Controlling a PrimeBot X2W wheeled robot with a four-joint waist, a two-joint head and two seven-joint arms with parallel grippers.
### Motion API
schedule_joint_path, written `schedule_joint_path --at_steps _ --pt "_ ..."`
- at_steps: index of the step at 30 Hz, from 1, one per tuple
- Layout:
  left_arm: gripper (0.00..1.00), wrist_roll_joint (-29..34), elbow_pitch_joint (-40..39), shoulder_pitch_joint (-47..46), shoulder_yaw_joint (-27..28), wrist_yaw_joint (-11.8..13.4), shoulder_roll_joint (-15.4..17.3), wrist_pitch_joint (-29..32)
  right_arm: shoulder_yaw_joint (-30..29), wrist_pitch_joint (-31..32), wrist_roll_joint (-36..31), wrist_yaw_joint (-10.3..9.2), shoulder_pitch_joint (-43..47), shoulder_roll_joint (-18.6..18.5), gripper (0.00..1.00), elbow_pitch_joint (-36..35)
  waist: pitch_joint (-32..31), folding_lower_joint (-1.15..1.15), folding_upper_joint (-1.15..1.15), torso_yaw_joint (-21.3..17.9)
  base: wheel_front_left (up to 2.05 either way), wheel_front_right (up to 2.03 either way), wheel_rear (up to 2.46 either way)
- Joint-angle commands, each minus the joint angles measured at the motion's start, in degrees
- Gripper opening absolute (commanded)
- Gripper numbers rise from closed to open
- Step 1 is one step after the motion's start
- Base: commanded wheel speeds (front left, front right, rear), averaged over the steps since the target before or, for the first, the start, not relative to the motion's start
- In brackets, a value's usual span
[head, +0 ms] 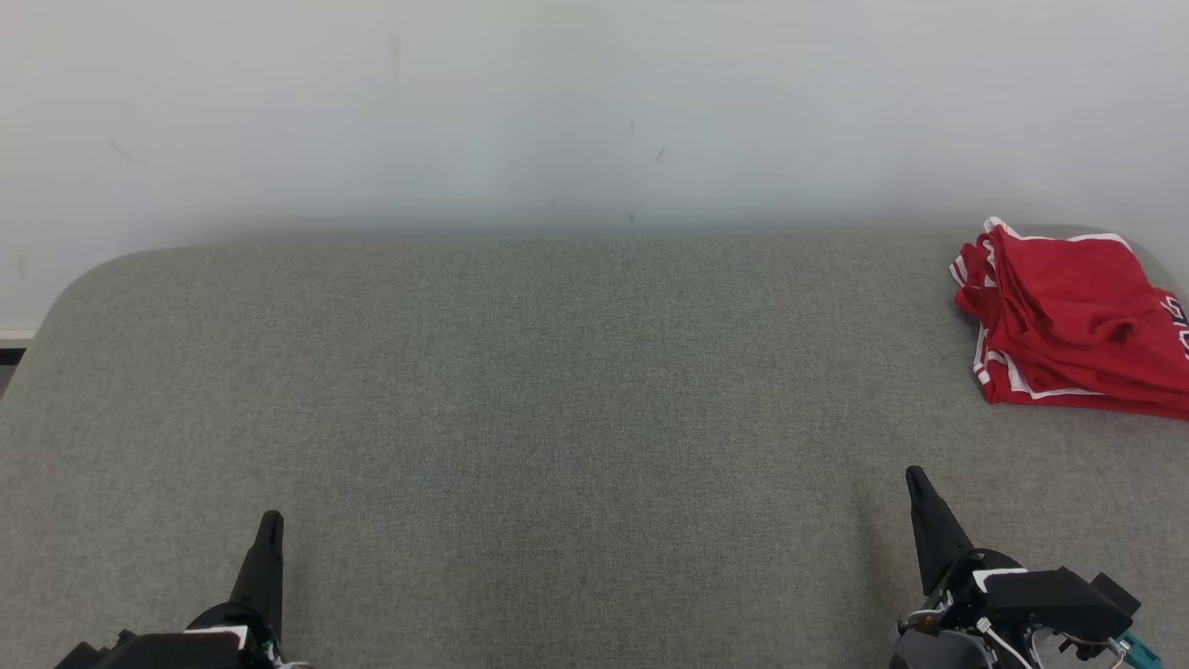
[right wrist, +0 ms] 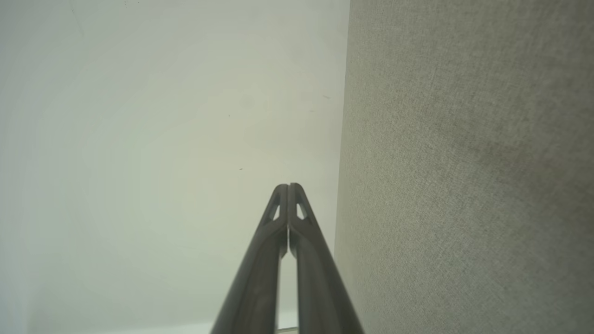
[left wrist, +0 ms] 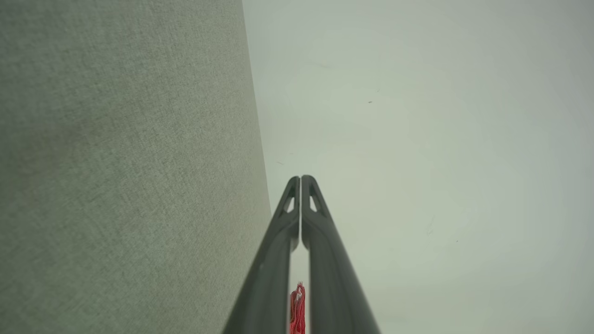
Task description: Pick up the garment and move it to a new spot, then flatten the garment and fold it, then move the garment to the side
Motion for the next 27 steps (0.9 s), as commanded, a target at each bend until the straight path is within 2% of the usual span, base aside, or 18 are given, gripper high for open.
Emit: schedule_joint_path --at_steps 1,27 --pt "0.00 -0.24 0.07 -0.56 0.11 -0.18 0.11 0.02 -0.05 0.16 -0.22 -0.12 -0.33 0.25 0.00 0.02 0.00 0.00 0.00 0.00 0.00 0.00 0.00" --pt "0.00 -0.25 0.06 -0.55 0.09 -0.18 0.10 0.01 -0.27 0.39 -0.45 -0.12 -0.34 0.39 0.00 0.03 0.00 0.00 0.00 0.00 0.00 0.00 0.00"
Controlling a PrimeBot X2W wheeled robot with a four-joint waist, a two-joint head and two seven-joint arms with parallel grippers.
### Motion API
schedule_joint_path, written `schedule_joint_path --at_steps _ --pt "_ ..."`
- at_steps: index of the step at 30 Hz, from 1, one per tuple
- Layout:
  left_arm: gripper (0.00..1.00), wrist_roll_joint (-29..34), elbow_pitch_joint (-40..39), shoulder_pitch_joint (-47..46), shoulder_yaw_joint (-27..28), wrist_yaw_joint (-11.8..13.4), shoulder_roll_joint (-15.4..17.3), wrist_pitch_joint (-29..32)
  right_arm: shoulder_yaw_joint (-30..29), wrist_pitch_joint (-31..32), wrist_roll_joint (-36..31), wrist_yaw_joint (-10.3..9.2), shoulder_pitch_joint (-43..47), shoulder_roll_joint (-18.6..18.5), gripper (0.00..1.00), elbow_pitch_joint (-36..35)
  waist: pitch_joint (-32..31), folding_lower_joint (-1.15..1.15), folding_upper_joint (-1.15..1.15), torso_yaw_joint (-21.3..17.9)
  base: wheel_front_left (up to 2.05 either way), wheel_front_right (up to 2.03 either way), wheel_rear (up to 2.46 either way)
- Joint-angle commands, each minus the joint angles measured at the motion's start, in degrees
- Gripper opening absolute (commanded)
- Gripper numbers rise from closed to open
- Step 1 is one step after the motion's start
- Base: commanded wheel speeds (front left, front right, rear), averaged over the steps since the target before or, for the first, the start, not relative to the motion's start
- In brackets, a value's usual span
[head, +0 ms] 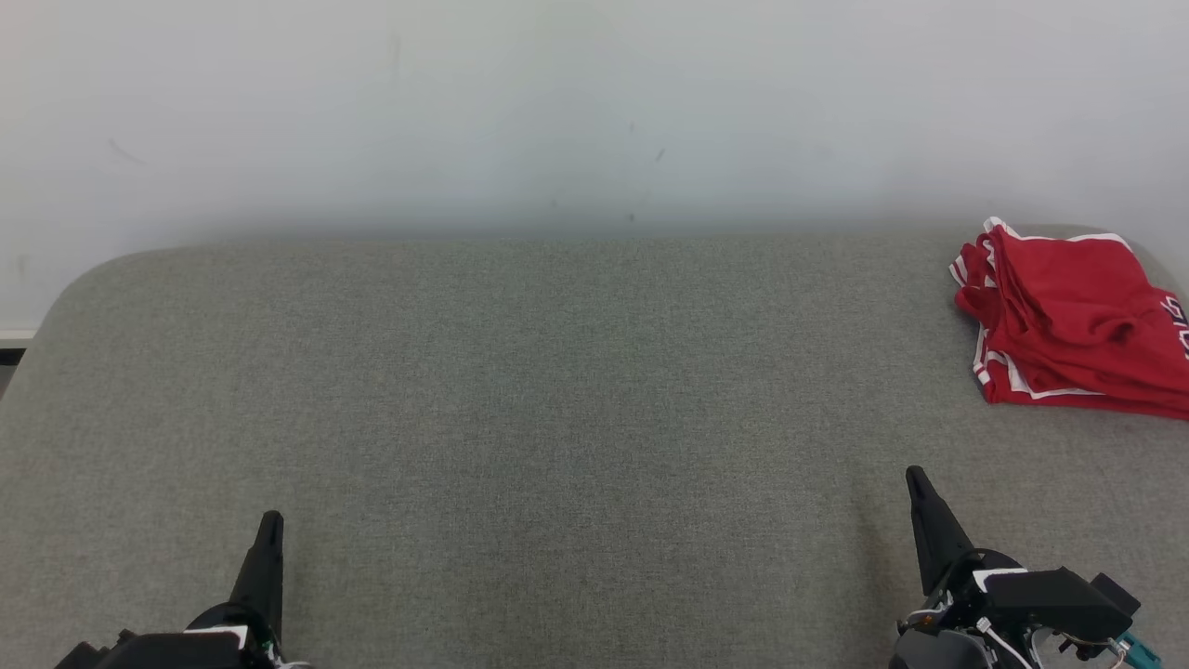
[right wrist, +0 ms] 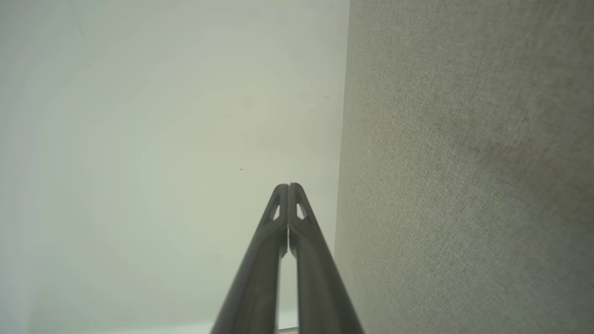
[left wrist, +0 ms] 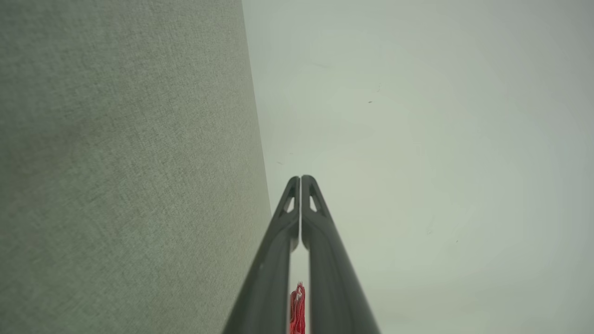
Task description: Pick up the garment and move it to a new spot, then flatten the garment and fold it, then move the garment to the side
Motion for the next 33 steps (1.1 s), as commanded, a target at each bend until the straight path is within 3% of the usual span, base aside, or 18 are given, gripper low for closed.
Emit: schedule_joint_path --at_steps 1,33 --pt "0.00 -0.25 0.06 -0.55 0.11 -0.18 0.09 0.01 -0.08 0.30 -0.30 -0.12 -0.32 0.22 0.00 0.04 0.00 0.00 0.00 0.00 0.00 0.00 0.00" --pt "0.00 -0.25 0.06 -0.54 0.10 -0.18 0.09 0.00 -0.25 0.37 -0.44 -0.12 -0.33 0.35 0.00 0.02 0.00 0.00 0.00 0.00 0.00 0.00 0.00"
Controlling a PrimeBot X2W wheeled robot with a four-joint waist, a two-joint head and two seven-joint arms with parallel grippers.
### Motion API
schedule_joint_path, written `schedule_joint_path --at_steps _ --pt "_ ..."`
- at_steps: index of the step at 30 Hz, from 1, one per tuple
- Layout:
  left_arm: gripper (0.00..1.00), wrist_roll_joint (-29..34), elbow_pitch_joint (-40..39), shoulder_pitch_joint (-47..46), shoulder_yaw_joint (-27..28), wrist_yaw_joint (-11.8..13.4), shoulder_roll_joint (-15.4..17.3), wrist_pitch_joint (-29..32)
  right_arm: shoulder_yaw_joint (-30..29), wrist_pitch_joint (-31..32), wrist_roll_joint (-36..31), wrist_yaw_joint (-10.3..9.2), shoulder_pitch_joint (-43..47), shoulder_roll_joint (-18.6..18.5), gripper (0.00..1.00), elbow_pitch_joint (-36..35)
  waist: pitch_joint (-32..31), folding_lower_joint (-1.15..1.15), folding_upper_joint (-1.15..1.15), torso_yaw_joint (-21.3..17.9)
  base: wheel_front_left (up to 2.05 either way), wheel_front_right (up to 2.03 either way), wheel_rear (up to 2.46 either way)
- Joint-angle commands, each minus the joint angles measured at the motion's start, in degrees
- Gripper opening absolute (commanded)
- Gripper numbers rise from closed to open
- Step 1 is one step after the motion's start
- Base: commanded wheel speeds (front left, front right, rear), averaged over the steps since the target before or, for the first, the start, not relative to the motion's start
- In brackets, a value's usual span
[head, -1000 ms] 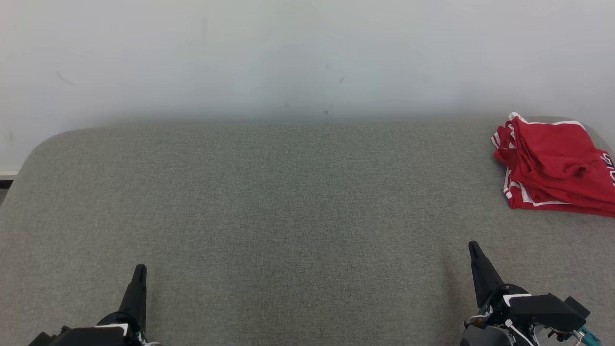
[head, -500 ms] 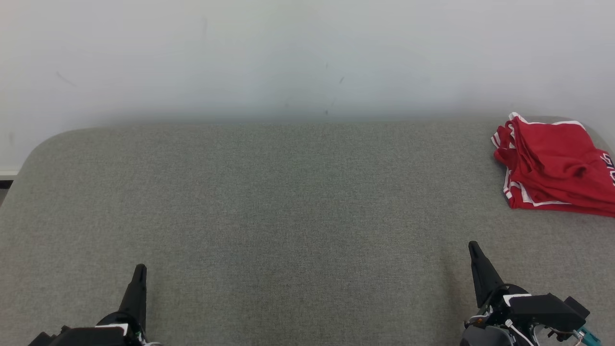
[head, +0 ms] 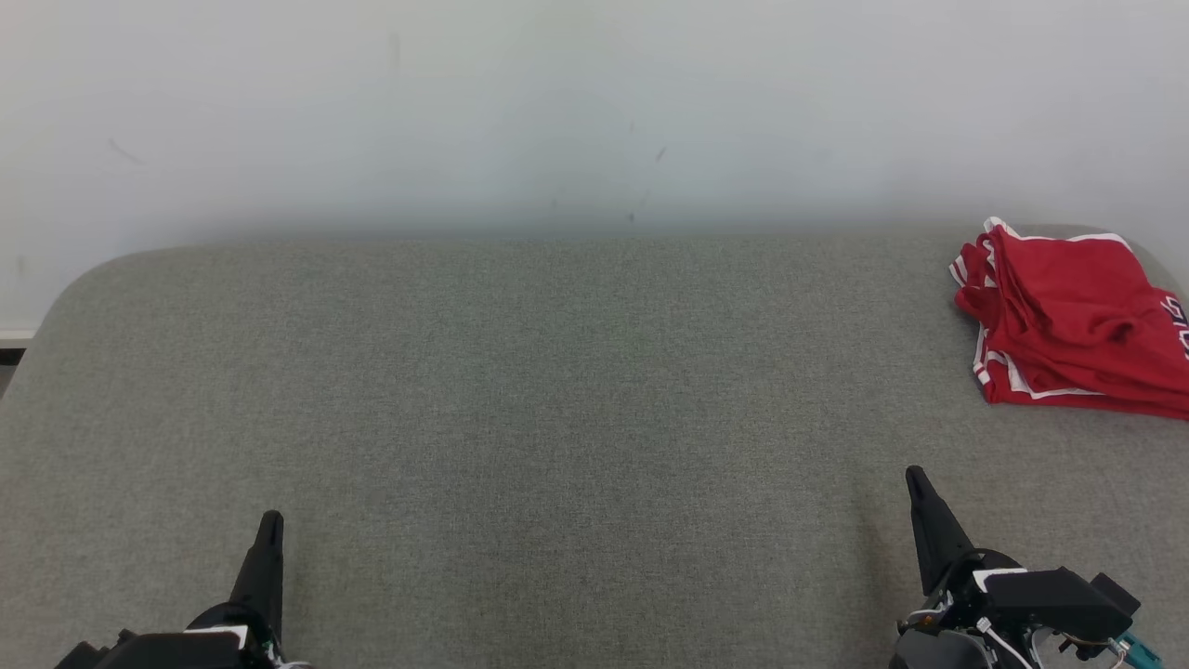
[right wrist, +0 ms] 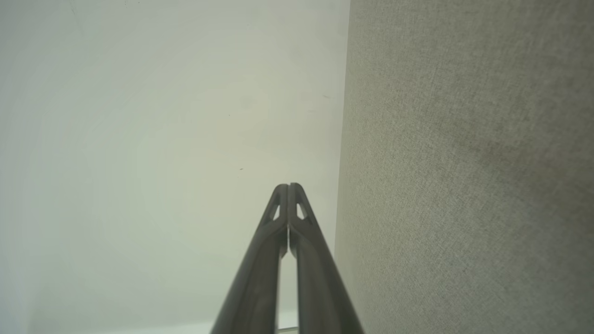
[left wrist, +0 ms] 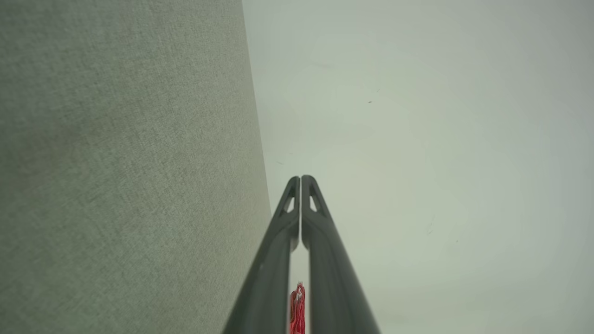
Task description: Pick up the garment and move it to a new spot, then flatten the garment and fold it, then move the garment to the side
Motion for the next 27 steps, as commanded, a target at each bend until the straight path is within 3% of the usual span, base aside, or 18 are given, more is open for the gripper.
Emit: schedule_joint_path --at_steps 1,27 --pt "0.00 -0.25 0.07 -0.52 0.10 -0.18 0.09 0.02 -0.05 0.11 -0.28 -0.12 -0.30 0.21 0.00 0.01 0.00 0.00 0.00 0.00 0.00 0.00 0.00" --pt "0.00 -0.26 0.06 -0.52 0.10 -0.18 0.10 0.01 -0.15 0.16 -0.37 -0.12 -0.31 0.28 0.00 0.01 0.00 0.00 0.00 0.00 0.00 0.00 0.00"
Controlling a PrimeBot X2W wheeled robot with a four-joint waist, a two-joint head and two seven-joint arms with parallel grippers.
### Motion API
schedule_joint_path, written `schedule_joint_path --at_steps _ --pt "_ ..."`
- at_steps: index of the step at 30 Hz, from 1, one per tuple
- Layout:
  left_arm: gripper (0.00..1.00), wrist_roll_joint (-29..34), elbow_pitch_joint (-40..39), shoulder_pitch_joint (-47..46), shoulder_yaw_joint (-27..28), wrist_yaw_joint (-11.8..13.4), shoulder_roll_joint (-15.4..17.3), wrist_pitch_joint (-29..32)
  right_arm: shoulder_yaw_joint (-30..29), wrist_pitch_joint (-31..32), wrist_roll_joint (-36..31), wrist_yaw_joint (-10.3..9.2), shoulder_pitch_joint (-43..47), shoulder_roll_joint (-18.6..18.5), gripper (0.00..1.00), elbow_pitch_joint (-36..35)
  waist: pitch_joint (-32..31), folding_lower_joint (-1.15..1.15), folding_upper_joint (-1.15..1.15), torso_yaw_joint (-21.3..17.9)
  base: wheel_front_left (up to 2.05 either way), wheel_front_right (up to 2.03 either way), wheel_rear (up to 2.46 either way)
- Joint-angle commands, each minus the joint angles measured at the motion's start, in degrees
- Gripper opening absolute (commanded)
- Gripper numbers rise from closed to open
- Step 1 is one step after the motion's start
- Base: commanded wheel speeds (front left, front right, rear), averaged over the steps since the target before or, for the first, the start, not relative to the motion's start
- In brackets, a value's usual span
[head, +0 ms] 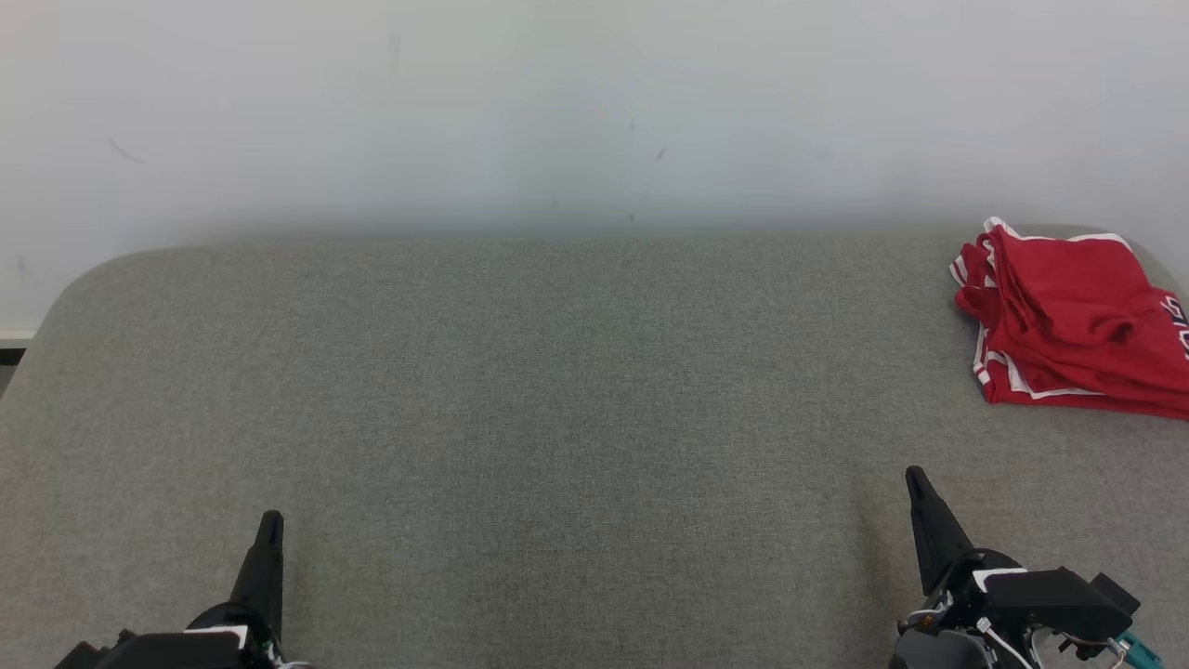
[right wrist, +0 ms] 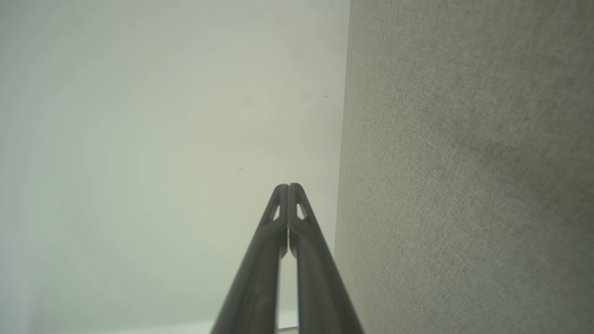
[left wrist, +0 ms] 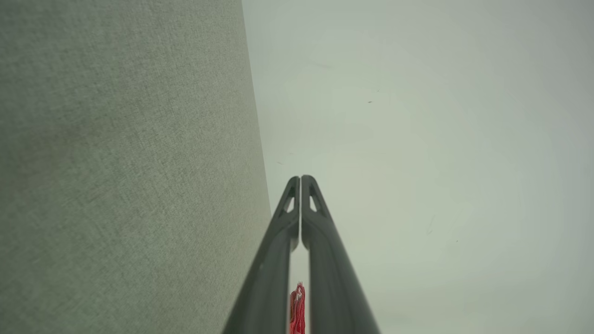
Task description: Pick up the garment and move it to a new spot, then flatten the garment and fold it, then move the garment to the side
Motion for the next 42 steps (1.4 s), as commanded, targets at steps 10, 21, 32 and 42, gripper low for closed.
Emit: schedule_joint_path --at_steps 10,21,32,42 --pt "0.00 -0.26 0.05 -0.51 0.08 -0.18 0.10 0.00 -0.09 0.06 -0.34 -0.12 -0.30 0.24 0.00 0.00 0.00 0.00 0.00 0.00 0.00 0.00 0.00" --pt "0.00 -0.26 0.05 -0.51 0.10 -0.18 0.11 0.00 -0.12 0.09 -0.37 -0.12 -0.30 0.26 0.00 0.02 0.00 0.00 0.00 0.00 0.00 0.00 0.00" --pt "0.00 -0.26 0.05 -0.51 0.10 -0.18 0.10 -0.01 -0.14 0.13 -0.41 -0.12 -0.30 0.27 0.00 0.04 0.00 0.00 0.00 0.00 0.00 0.00 0.00" --pt "0.00 -0.26 0.05 -0.51 0.09 -0.18 0.10 0.00 -0.15 0.14 -0.43 -0.12 -0.31 0.28 0.00 0.04 0.00 0.00 0.00 0.00 0.00 0.00 0.00"
